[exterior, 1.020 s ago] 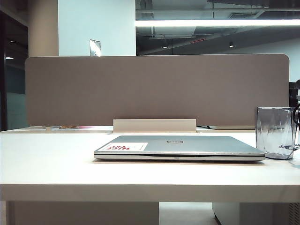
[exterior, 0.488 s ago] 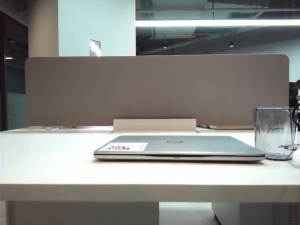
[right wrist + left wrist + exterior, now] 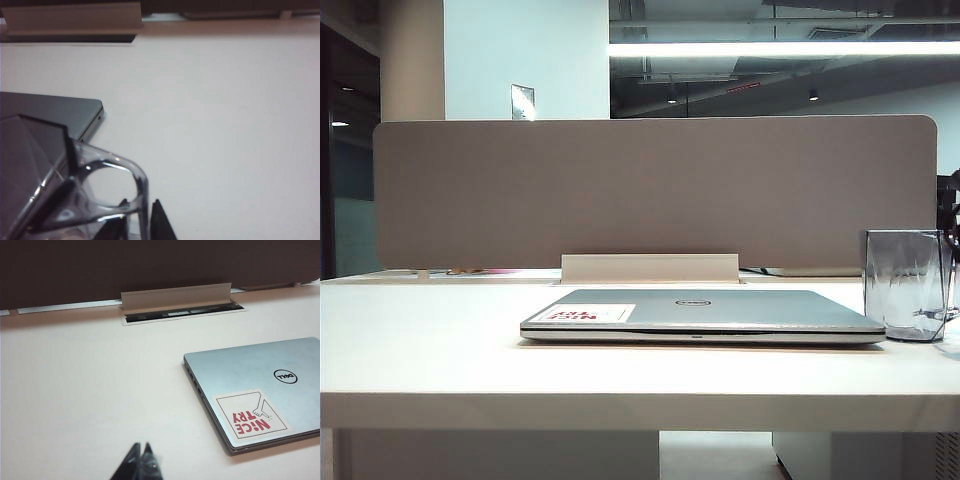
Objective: Pick up the water cup and place it on the right side of the laptop.
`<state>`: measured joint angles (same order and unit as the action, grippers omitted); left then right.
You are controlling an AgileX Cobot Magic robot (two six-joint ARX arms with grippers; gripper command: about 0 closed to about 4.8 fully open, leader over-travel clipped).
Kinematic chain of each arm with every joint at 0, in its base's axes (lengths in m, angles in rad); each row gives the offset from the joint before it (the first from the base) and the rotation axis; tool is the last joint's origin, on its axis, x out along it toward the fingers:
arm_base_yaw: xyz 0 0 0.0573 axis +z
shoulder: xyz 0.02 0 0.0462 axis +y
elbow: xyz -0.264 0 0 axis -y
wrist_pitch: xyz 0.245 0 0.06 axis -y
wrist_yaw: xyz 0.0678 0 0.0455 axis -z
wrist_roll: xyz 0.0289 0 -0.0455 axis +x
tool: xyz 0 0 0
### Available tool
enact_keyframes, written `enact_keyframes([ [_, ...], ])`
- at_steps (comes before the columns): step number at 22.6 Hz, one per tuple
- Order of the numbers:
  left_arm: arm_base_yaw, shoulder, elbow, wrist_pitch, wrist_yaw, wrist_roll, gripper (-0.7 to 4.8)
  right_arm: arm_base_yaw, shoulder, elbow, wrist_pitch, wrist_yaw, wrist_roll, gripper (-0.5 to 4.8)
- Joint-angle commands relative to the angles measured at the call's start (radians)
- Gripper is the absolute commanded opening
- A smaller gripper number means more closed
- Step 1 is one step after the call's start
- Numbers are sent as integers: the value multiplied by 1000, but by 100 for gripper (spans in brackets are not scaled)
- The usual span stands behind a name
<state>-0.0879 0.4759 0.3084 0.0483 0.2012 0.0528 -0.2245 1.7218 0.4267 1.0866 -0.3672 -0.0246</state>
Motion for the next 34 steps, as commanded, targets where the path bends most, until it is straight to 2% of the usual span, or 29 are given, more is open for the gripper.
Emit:
enact_keyframes([
  [1,2,-1,5,13,2,3,-3,-1,-35,-21,9,-3,-1,77],
  [15,2,-1,5,13,2,2,-3,-1,-157,-211,18,-2,8,76],
  [18,2,-1,5,13,2,0,-3,-1,-273,-268,18,0,47,-9],
  [25,2,-1,5,13,2,0,-3,-1,-486,-354,17,36,59,-9],
  [34,2,-1,5,10,5,0,-3,-1,-622,-427,-20,81,162,-9],
])
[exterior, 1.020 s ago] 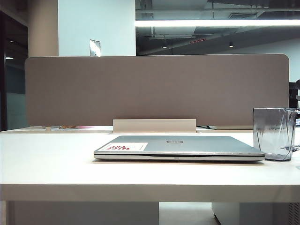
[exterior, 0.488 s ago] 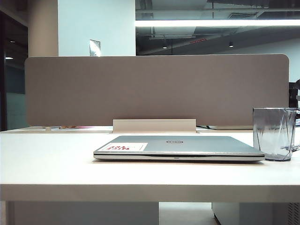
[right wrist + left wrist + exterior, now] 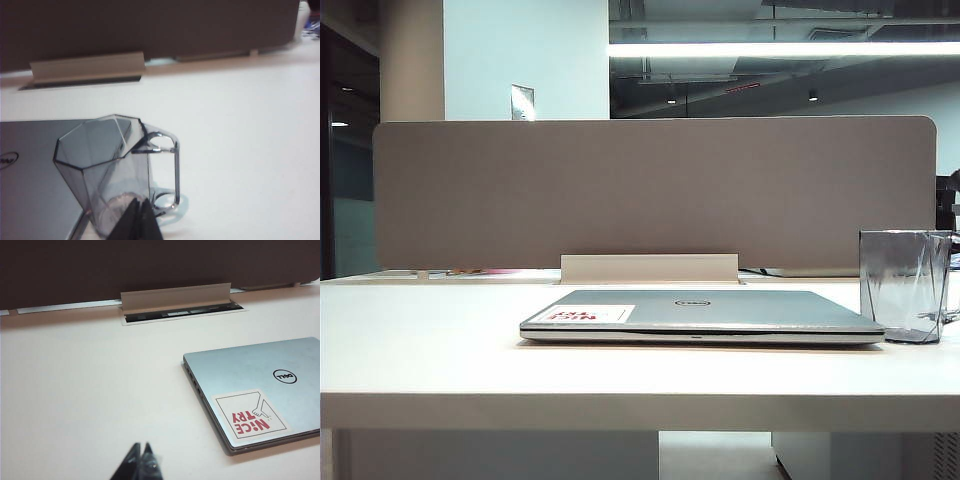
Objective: Pick up the water cup and place it on the right side of the laptop.
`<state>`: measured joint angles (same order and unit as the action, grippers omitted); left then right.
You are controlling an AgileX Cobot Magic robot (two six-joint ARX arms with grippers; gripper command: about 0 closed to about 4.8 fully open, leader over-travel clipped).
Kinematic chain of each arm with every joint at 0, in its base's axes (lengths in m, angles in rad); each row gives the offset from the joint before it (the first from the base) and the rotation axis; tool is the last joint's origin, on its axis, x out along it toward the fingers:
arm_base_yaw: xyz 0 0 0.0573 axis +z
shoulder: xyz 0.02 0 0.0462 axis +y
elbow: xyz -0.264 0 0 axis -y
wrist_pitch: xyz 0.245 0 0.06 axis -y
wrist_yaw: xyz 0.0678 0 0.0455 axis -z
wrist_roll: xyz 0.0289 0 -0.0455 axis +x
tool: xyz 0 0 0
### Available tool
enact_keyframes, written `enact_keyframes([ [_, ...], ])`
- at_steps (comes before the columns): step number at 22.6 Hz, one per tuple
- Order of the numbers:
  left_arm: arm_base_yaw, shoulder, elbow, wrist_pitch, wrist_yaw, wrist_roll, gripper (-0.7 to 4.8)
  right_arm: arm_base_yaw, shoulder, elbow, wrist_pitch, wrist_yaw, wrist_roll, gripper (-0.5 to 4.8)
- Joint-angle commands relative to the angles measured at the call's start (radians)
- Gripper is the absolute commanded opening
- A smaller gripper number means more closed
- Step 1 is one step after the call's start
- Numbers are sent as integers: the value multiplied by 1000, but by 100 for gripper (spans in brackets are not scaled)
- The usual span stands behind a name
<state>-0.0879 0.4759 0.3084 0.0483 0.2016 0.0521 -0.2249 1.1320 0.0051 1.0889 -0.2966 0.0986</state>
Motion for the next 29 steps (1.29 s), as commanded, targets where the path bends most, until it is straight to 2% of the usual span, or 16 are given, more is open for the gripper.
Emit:
enact_keyframes([
  [1,2,-2,5,5,5,0,-3,0,-56,-5,-43,9,44,-9],
  [5,2,-3,5,-10,5,0,-3,0,-90,-5,-35,7,45,-9],
  [8,2,-3,5,-9,4,0,-3,16,-127,-5,-2,-24,134,-9],
  [16,2,-3,5,-39,1,0,-3,85,-219,-5,-28,-20,135,-9],
  [23,2,-3,5,-48,1,0,-3,86,-385,-5,-227,-23,135,-9],
  [29,2,-3,5,-48,1,1,-3,85,-615,-5,-415,-19,134,-9],
])
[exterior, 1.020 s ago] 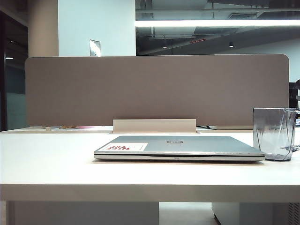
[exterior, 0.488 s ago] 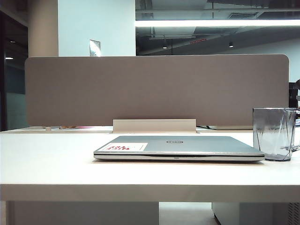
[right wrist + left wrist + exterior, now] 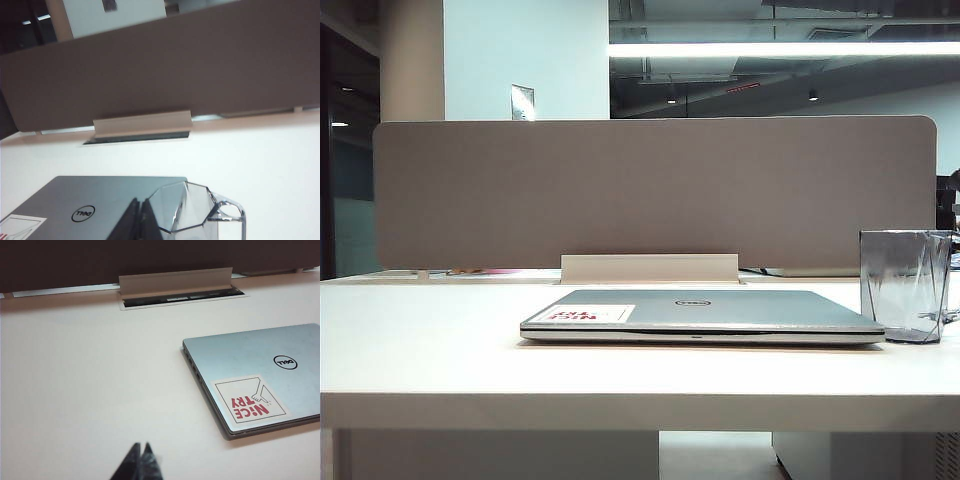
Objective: Pick up the water cup and place it on the right side of the laptop.
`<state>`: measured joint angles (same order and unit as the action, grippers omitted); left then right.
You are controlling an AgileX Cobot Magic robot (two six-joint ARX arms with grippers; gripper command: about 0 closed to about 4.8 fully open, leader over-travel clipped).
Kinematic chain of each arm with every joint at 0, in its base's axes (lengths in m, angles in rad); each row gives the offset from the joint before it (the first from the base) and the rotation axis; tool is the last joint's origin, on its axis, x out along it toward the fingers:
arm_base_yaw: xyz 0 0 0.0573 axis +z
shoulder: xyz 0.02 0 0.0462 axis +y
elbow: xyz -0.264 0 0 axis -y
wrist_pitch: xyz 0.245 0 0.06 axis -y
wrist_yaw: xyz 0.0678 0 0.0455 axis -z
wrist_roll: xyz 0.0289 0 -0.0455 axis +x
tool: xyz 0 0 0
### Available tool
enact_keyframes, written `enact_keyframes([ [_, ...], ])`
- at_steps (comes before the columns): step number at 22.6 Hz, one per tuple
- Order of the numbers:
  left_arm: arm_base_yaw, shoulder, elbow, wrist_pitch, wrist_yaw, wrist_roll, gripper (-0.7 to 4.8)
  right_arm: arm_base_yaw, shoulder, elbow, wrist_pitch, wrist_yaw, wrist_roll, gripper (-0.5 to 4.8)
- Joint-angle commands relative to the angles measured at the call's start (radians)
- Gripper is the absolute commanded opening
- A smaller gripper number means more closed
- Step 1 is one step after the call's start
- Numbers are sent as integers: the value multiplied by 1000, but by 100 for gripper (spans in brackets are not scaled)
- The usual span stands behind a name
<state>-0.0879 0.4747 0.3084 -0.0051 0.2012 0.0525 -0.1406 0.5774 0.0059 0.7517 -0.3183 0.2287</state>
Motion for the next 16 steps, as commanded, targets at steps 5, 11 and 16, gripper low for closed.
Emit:
enact_keyframes([
  [5,2,-2,5,5,1,0,-3,1,-222,-6,-283,5,3,-9],
  [11,3,-2,5,-6,1,0,-3,1,-390,-6,-400,5,3,-9],
  [16,2,-2,5,-19,1,0,-3,2,-505,-6,-523,5,3,-9],
])
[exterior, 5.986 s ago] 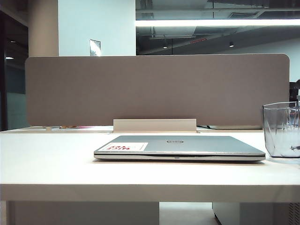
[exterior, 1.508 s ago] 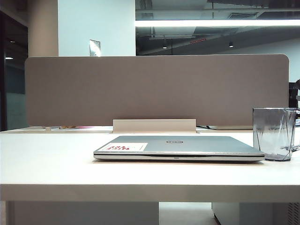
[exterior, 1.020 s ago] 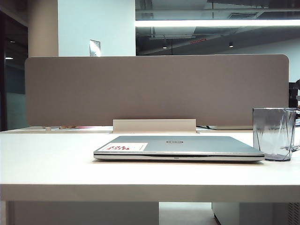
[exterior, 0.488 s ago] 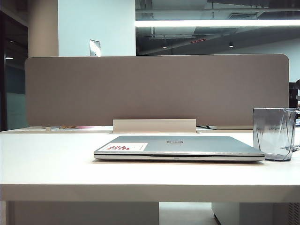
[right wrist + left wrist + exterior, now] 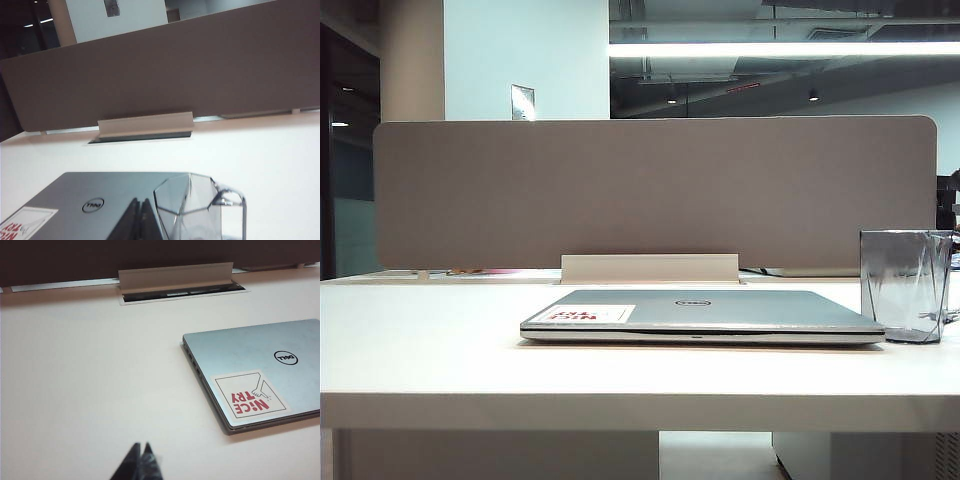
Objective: Pick up the water cup and place it on the right side of the laptop.
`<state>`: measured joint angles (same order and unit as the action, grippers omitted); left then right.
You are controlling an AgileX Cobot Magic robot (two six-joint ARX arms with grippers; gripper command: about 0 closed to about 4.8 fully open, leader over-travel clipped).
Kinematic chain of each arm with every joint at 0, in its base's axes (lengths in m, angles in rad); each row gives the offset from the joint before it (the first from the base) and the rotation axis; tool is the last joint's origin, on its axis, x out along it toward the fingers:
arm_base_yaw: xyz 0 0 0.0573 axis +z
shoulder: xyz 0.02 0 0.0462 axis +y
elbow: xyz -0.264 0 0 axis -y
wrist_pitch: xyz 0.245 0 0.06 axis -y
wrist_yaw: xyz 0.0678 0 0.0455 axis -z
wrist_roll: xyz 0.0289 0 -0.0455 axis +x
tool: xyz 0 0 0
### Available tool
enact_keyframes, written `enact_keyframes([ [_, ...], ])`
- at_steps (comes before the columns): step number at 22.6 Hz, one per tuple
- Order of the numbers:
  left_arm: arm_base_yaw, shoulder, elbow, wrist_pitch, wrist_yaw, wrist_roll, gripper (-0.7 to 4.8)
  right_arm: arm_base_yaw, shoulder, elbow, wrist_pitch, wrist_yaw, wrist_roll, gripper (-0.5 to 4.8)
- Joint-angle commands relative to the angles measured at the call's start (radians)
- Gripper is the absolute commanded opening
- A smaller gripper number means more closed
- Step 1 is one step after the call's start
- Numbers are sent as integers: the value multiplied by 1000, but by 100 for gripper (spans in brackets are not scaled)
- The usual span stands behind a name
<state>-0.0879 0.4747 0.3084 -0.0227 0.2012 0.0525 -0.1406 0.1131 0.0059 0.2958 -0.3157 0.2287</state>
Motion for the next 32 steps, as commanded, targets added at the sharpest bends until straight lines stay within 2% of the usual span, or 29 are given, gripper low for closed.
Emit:
enact_keyframes([
  [1,2,-2,5,-2,1,0,-3,1,-61,-6,-89,2,3,-9],
  [3,2,-2,5,-2,1,0,-3,1,-119,-5,-142,3,3,-9],
  [8,3,-1,5,-6,1,0,-3,2,-113,-4,-143,0,4,-9],
  [14,3,-1,5,-6,2,0,-3,2,-111,-5,-162,164,4,-9],
  [20,3,0,5,-6,2,0,-3,7,-111,-6,-224,136,6,-9],
  [24,3,0,5,-6,1,0,-3,54,-111,-6,-285,129,0,-9],
  [27,3,1,5,7,-2,4,-3,91,-111,-6,-296,162,-2,-9],
  [30,3,1,5,22,-56,69,-3,102,-111,-6,-296,157,0,-8],
  [32,3,1,-5,85,-66,68,-4,102,-111,-6,-301,155,2,-8],
])
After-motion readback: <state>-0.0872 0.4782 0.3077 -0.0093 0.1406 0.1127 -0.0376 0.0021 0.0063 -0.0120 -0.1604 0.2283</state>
